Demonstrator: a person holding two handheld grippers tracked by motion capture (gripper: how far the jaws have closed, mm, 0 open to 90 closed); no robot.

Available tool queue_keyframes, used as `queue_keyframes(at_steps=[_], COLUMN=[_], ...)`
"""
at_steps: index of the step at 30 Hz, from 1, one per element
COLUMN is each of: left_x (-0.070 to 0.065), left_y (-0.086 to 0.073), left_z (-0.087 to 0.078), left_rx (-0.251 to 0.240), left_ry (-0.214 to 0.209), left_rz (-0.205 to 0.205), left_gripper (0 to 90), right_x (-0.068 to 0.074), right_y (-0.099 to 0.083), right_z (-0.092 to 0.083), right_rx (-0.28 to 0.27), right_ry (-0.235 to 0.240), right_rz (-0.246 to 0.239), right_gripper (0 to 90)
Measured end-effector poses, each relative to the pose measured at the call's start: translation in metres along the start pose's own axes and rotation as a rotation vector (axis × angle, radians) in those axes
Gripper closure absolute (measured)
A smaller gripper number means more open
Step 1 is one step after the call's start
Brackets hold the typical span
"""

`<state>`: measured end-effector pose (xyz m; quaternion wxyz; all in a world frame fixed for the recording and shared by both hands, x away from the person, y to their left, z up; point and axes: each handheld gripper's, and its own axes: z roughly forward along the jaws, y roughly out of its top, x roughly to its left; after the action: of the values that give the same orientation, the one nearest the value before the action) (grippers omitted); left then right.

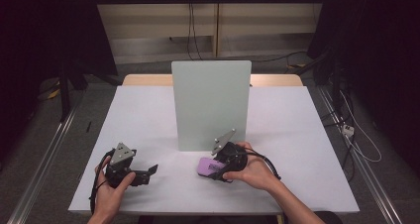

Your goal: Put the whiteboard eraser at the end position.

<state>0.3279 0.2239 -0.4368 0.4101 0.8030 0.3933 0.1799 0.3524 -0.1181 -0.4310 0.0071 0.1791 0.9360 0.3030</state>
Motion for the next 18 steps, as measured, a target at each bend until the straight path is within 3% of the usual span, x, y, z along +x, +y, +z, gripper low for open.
queue_keyframes(at_steps=[6,11,15,18], left_x=[0.0007,-0.0003,-0.0006,-0.0006], left_y=[-0.0006,-0.0004,0.0000,0.0005], left_z=[0.0019,0.0026,0.0009,0.0004], left_rx=[0.008,0.009,0.011,0.009], left_ry=[0.002,-0.005,-0.004,-0.009], left_rz=[-0.005,-0.001,0.002,0.007], left_gripper=[5.6,5.6,5.6,5.6], right_x=[-0.0019,-0.0024,-0.0033,-0.0034], right_y=[-0.0025,-0.0034,-0.0029,-0.0029], right_z=[-0.0004,0.0002,0.0004,-0.0016], right_rx=[-0.020,-0.039,-0.074,-0.092], right_ry=[-0.003,-0.014,-0.033,-0.062], right_rz=[0.016,0.035,0.060,0.064], right_gripper=[38.9,30.2,17.4,15.4])
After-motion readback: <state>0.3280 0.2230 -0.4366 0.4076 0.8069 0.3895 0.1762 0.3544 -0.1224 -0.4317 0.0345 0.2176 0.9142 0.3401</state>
